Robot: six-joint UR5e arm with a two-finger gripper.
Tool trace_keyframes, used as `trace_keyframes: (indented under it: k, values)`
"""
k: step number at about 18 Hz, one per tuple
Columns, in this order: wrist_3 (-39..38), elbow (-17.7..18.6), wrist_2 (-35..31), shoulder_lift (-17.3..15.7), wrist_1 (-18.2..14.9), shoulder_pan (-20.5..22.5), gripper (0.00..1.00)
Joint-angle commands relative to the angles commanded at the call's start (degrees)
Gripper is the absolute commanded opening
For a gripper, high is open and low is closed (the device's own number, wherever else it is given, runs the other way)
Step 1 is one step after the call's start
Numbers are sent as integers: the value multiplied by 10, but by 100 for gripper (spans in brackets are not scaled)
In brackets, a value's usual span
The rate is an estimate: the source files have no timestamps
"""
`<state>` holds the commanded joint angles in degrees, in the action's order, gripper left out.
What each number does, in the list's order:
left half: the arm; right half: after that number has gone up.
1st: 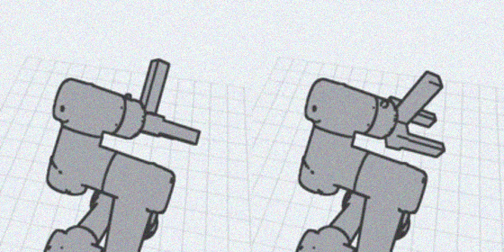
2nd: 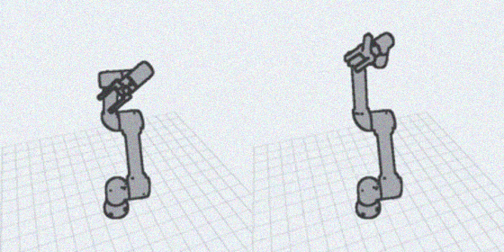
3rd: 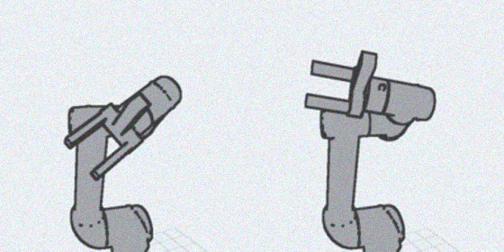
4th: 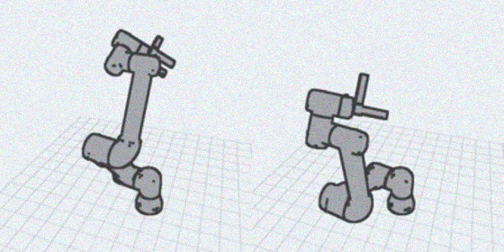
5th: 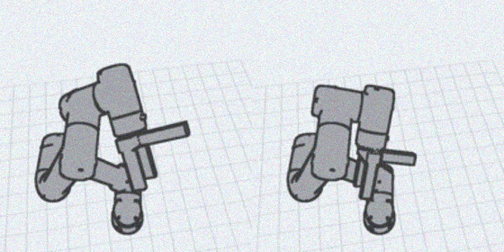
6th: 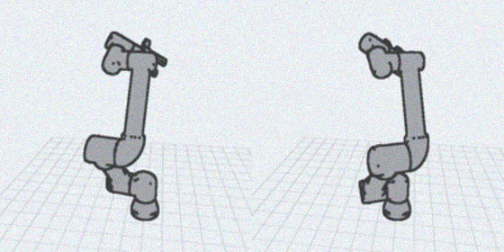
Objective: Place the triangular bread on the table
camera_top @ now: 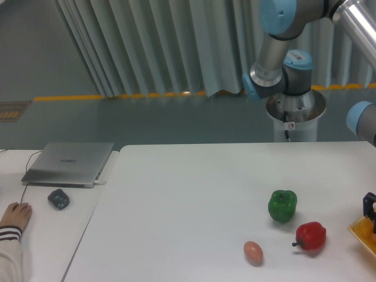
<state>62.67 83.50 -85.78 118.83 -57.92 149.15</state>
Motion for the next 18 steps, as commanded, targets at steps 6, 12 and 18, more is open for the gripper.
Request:
trace_keyframes:
  k: [6, 12, 18]
  values:
    - [-2, 2, -1, 0, -1, -2, 39]
    - [-4, 2, -1, -1, -3, -2, 21]
    - [-21, -19, 5, -3, -48, 4, 11]
